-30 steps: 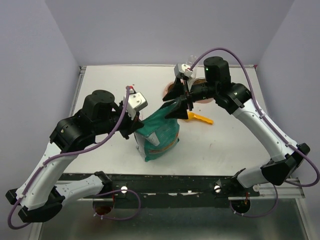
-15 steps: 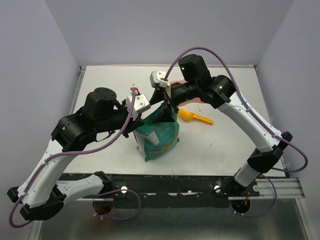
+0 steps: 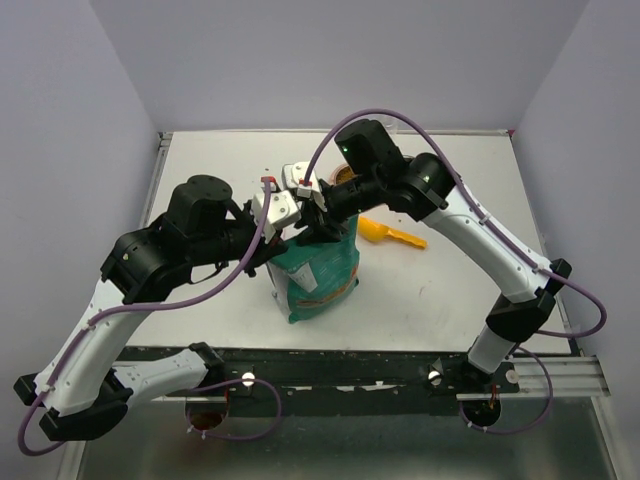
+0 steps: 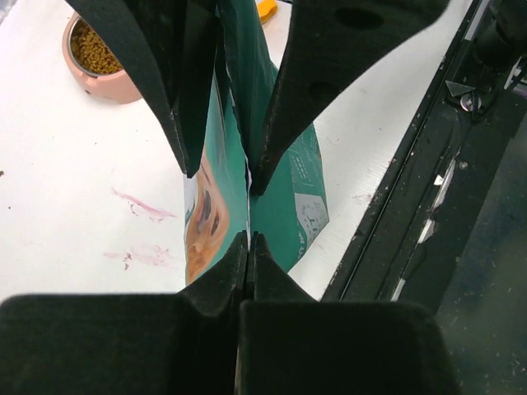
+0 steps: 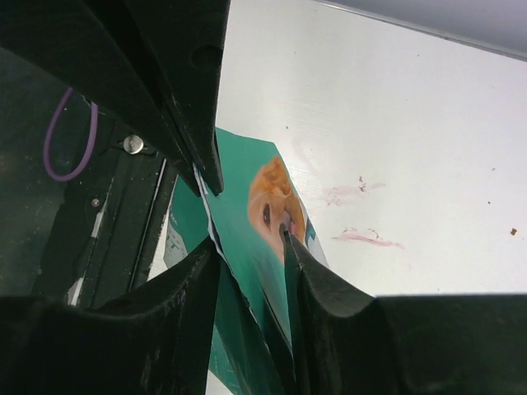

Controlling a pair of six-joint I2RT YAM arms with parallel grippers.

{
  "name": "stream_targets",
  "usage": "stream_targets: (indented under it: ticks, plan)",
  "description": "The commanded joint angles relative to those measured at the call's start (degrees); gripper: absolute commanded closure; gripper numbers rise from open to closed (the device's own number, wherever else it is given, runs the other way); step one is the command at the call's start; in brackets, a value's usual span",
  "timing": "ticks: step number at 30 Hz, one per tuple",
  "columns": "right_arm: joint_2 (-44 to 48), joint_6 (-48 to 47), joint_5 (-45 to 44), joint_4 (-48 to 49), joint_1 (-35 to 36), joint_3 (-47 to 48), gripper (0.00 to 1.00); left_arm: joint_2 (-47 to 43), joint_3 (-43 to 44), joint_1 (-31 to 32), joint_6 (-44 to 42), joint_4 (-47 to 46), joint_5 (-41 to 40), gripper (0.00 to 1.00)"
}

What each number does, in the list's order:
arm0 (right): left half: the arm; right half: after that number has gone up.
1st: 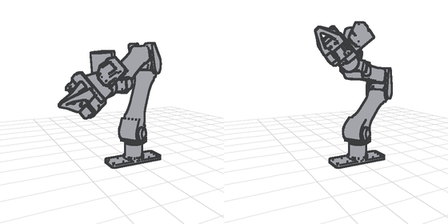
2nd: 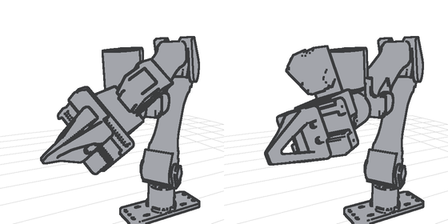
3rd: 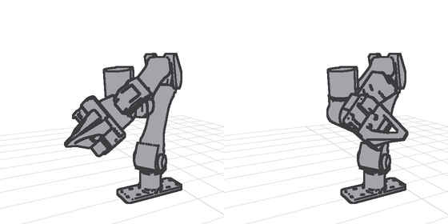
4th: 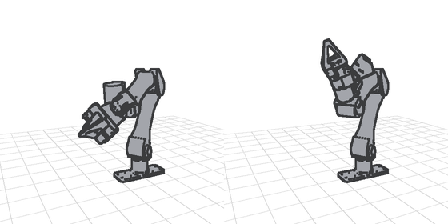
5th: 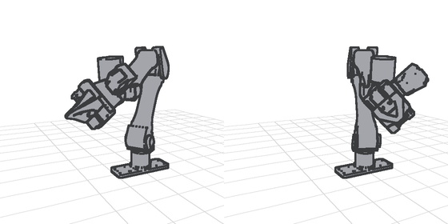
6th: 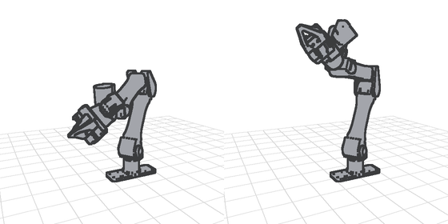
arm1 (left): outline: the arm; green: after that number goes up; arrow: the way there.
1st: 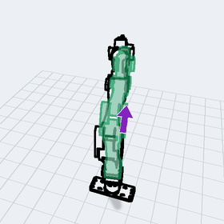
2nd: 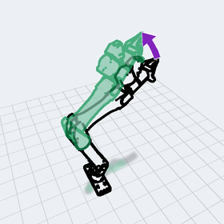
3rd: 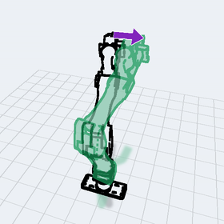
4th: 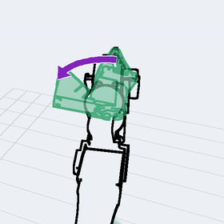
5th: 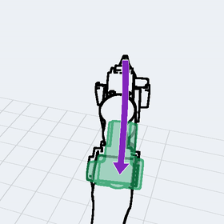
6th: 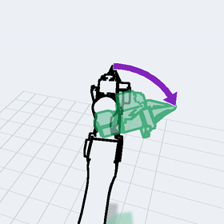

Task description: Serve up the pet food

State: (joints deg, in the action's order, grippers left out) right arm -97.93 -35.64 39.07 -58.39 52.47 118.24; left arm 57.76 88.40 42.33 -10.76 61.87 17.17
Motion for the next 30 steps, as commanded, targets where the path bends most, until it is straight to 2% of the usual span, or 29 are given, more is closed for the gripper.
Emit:
stream_targets:
  ticks: [1, 4, 11, 15, 24, 27, 30]
  plan:
    - [-1.6, -1.6, -4.3, -2.6, 1.1, 2.1, 0.59, -1.2, 2.5, 0.0, -0.7, -3.8, 1.7, 1.0]
    - [-1.6, -2.3, -4.8, -3.5, 1.3, 2.0, 0.63, -1.7, 1.9, 0.0, -0.4, -4.6, 1.3, 1.0]
    - [-1.3, -4.9, -8.5, -4.7, 2.2, 0.8, 0.81, -1.3, 2.3, 0.0, 0.7, -5.5, -1.8, 1.0]
    - [-1.3, -6.7, -11.0, -5.2, 2.4, 0.8, 0.99, -1.4, 2.1, 0.1, 2.2, -5.8, -4.6, 1.0]
    - [1.3, -9.4, -20.3, -4.5, 2.3, -4.1, 0.99, -7.4, -3.6, 0.0, 2.3, -7.5, -10.2, 1.0]
    - [3.9, -9.4, -20.1, -2.7, 1.1, -7.7, 0.99, -9.5, -5.7, 0.0, 2.2, -8.5, -11.3, 1.0]
    - [6.3, -8.3, -20.2, 0.3, 0.6, -11.5, 0.83, -10.0, -6.4, 0.0, 2.7, -8.7, -10.3, 1.0]
